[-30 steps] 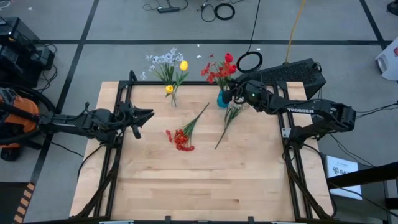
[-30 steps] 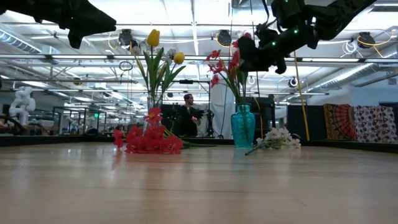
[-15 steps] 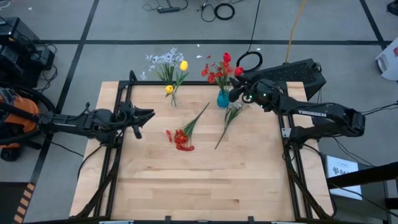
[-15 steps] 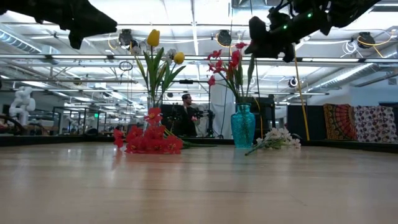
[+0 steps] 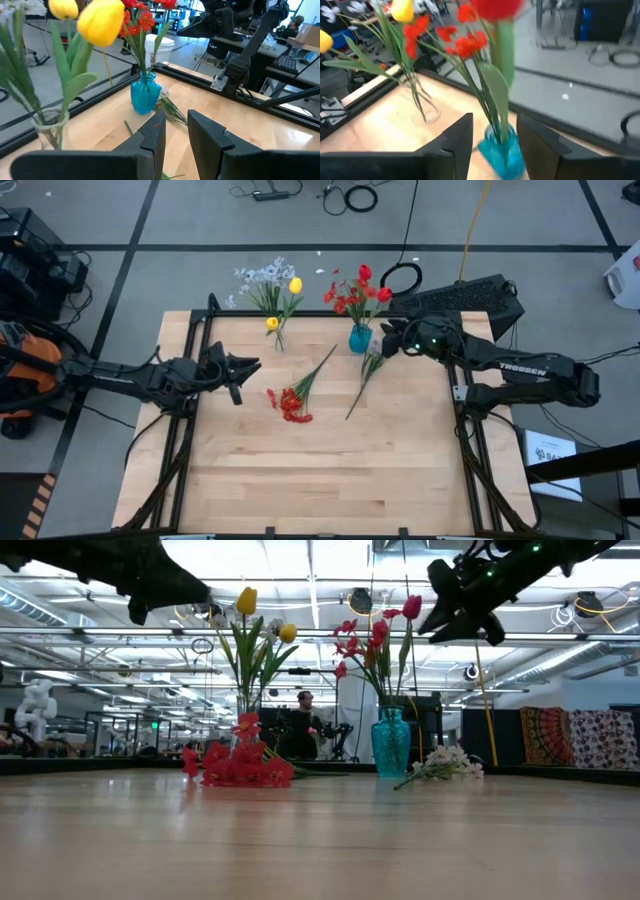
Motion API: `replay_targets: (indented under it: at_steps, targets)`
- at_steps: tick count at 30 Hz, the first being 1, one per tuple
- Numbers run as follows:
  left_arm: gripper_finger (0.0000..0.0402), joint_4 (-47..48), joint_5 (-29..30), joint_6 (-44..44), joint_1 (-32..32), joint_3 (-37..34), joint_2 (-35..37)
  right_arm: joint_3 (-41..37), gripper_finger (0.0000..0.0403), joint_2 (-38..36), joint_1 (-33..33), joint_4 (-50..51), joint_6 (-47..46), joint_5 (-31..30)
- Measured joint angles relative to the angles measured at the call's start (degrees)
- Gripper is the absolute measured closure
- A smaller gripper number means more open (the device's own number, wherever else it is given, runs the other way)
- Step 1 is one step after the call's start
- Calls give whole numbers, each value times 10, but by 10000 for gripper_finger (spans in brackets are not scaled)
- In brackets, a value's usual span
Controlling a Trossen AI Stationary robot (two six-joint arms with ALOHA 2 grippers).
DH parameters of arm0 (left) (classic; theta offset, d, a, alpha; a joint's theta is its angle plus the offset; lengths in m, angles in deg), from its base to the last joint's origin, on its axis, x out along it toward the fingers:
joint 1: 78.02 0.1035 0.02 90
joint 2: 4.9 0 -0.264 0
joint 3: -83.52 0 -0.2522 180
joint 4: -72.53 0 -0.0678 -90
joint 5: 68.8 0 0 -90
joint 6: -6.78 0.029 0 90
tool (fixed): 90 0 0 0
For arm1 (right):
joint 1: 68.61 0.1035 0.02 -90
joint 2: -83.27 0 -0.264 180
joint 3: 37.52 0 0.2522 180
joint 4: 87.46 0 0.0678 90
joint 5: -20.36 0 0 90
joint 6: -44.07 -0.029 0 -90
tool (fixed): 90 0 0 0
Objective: Sort flowers into vase by color
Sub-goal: Put the white flower into the transparent vase
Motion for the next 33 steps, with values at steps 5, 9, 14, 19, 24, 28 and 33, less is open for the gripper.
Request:
replay_targets:
  at_steps: [5,9,14,19,24,28,33]
  targets:
    - [316,-10,0,0,0,23,-51,0,291,-36,3,99,-75,16]
    - [316,-9,0,0,0,52,-96,0,327,-53,3,164,-135,57]
    - [316,-9,0,0,0,86,-151,0,389,-53,7,232,-166,91]
    - [316,-8,0,0,-4,116,-196,0,397,-49,33,266,-214,88]
    - [316,-8,0,0,-16,147,-242,0,401,-44,68,298,-255,73]
    - [316,-7,0,0,-24,160,-274,0,402,-41,98,330,-306,56]
    - [316,15,0,1,-28,172,-291,0,402,-15,155,335,-387,35]
